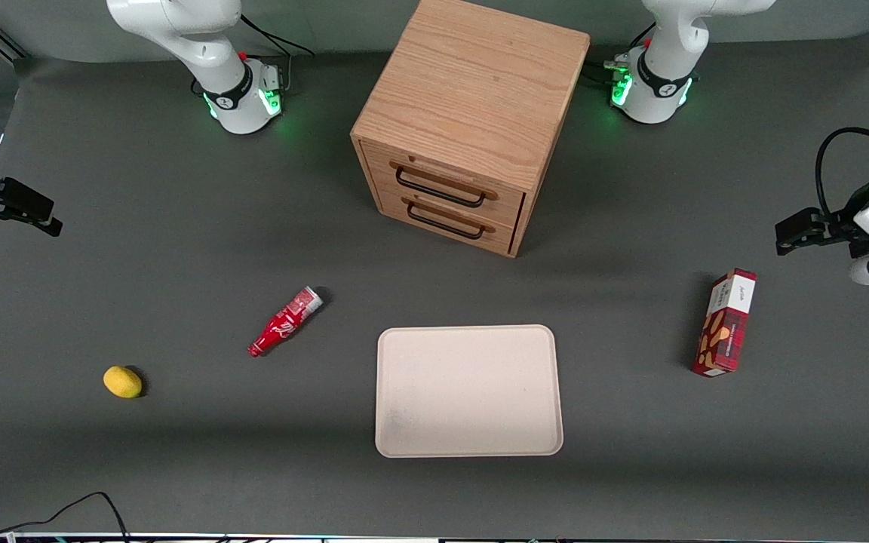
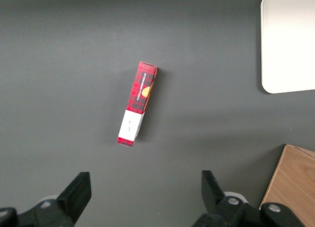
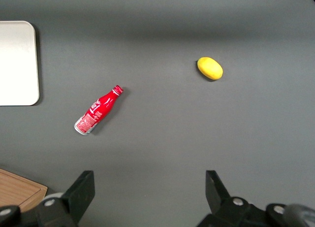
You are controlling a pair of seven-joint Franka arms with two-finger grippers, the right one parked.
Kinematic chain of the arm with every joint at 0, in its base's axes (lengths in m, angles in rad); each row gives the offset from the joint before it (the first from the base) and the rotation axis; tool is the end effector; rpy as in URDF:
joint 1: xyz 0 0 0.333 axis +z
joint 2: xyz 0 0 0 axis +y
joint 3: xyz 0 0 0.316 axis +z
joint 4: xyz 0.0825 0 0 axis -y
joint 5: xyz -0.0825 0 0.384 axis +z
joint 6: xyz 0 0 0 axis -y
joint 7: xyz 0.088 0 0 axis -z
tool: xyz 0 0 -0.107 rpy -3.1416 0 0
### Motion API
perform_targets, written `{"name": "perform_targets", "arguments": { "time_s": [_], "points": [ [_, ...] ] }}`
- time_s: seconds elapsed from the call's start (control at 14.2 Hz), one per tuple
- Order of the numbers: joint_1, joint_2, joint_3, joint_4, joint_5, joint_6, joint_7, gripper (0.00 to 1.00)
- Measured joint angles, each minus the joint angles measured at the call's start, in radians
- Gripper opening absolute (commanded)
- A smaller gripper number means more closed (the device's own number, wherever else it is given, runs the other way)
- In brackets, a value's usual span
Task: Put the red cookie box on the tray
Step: 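Lower the open left gripper down around the red plaid shortbread box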
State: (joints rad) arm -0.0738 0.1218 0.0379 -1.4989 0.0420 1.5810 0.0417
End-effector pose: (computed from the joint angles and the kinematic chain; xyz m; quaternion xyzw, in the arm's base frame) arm 0.5913 -0.0181 0.5896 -0.9988 0.0395 0.0199 0.0232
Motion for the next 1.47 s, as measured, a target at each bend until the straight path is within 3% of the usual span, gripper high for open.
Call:
{"name": "perform_targets", "arguments": {
  "time_s": [0.42, 0.77, 1.12, 1.47],
  "points": [
    [0.000, 0.004, 0.017, 0.011, 0.000, -0.014, 0.053, 1.00],
    [0.010, 0.109, 0.132, -0.001, -0.014, 0.014, 0.244, 1.00],
    [0.011, 0.220, 0.143, -0.090, -0.037, 0.159, 0.274, 1.00],
    [0.011, 0.236, 0.143, -0.303, -0.065, 0.489, 0.277, 1.00]
  ]
}}
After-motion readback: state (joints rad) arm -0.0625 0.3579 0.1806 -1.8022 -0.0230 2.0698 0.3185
